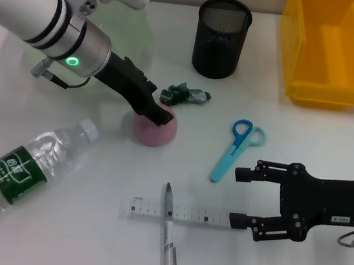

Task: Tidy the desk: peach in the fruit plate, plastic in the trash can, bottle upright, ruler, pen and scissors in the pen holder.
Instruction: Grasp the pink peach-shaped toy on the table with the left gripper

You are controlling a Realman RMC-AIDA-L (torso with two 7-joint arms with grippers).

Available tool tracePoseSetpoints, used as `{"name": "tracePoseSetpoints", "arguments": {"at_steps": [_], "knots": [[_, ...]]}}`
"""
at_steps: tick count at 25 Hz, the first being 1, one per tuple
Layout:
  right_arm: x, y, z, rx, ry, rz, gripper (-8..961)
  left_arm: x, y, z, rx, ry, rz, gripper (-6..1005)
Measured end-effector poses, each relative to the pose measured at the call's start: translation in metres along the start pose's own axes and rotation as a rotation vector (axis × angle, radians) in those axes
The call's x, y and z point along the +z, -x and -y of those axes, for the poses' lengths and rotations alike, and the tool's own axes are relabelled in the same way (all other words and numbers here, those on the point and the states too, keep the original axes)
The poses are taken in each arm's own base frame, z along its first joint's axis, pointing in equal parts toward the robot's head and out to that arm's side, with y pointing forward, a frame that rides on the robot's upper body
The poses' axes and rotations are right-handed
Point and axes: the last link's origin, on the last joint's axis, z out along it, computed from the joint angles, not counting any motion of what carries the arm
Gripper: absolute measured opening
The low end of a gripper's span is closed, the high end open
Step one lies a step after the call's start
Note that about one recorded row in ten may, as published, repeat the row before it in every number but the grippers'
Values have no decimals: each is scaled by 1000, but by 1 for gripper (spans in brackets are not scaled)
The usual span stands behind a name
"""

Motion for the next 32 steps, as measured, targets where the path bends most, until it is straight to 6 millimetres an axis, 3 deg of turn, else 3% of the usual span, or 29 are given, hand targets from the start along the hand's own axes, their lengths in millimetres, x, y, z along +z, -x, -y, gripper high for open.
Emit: {"name": "tracePoseSetpoints", "arguments": {"at_steps": [9,22,32], "knots": [[0,1,0,-2,1,0,823,13,5,-7,53,-6,57,760],[0,1,0,-2,1,0,823,14,4,-7,70,-9,53,759],[0,1,0,-2,1,0,823,14,5,-9,70,0,52,307]]}}
